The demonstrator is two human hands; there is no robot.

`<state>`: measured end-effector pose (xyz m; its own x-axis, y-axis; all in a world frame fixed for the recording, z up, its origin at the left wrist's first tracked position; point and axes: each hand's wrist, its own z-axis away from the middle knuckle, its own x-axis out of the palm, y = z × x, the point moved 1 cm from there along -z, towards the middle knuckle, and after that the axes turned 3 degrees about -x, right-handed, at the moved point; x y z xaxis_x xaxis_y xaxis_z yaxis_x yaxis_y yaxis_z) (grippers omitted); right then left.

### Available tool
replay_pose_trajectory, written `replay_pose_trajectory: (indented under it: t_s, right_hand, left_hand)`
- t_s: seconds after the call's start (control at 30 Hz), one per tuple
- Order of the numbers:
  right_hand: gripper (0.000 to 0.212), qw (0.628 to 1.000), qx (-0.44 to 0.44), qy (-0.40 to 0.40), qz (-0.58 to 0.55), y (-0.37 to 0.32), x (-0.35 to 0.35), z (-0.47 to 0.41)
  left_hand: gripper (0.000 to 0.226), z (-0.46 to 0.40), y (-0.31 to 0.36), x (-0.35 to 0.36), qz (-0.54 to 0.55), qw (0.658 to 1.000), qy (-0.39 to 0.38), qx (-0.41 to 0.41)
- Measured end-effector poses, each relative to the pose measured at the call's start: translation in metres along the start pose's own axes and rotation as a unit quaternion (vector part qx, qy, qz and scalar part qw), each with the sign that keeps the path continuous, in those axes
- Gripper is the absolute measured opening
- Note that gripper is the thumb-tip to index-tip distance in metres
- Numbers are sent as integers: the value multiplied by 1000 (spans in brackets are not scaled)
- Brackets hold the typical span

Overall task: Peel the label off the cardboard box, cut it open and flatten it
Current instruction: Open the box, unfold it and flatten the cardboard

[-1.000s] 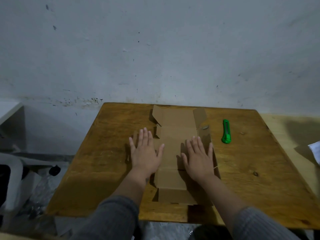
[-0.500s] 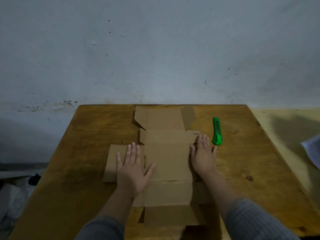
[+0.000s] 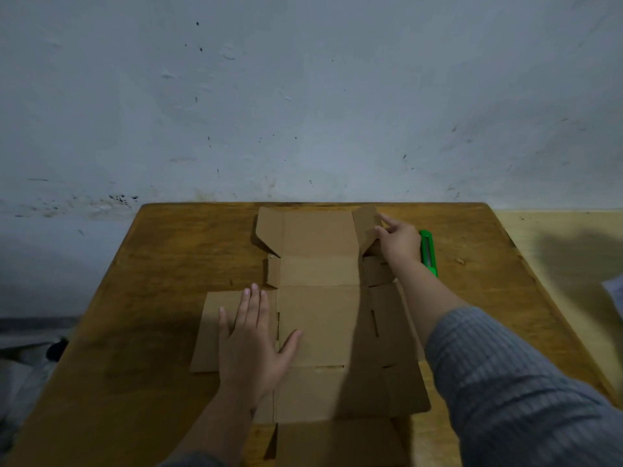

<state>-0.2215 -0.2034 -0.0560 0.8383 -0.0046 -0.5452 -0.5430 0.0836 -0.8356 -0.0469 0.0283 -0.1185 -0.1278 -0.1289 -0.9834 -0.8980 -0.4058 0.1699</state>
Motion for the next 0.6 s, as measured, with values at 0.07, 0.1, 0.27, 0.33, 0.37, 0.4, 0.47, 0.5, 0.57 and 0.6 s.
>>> replay_pose_trajectory:
  t_s: [0.07, 0.1, 0.27, 0.33, 0.37, 0.4, 0.47, 0.5, 0.57, 0.6]
  right_hand:
    - [39, 999, 10, 13, -36, 0, 0, 0]
    - [40, 998, 16, 20, -60, 1, 0, 1]
    - [42, 991, 14, 41, -123, 0, -15, 7]
    - [41, 988, 9, 44, -146, -1, -22, 13]
    - [41, 987, 9, 45, -155, -1, -25, 17]
    - [40, 985, 9, 46, -164, 0, -28, 21]
    - [40, 983, 5, 41, -180, 2, -33, 30]
    - [40, 981, 4, 38, -188, 3, -36, 34]
    - [40, 980, 5, 33, -194, 6, -41, 43]
    - [41, 981, 6, 32, -190, 8, -43, 47]
  left_hand:
    - [91, -1, 0, 1, 4, 1000, -1, 0]
    - [91, -2, 0, 1, 4, 1000, 0, 2]
    - [91, -9, 2, 5, 3, 1000, -1, -2]
    - [93, -12, 4, 5, -3, 1000, -11, -15]
    - [94, -13, 5, 4, -7, 1000, -16, -20]
    - [95, -14, 6, 3, -12, 999, -24, -22]
    - [96, -14, 6, 0, -9, 999, -44, -27]
    - [96, -15, 6, -2, -2, 998, -52, -33]
    - [96, -16, 5, -7, 18, 996, -77, -47]
    - [94, -18, 5, -9, 39, 994, -87, -57]
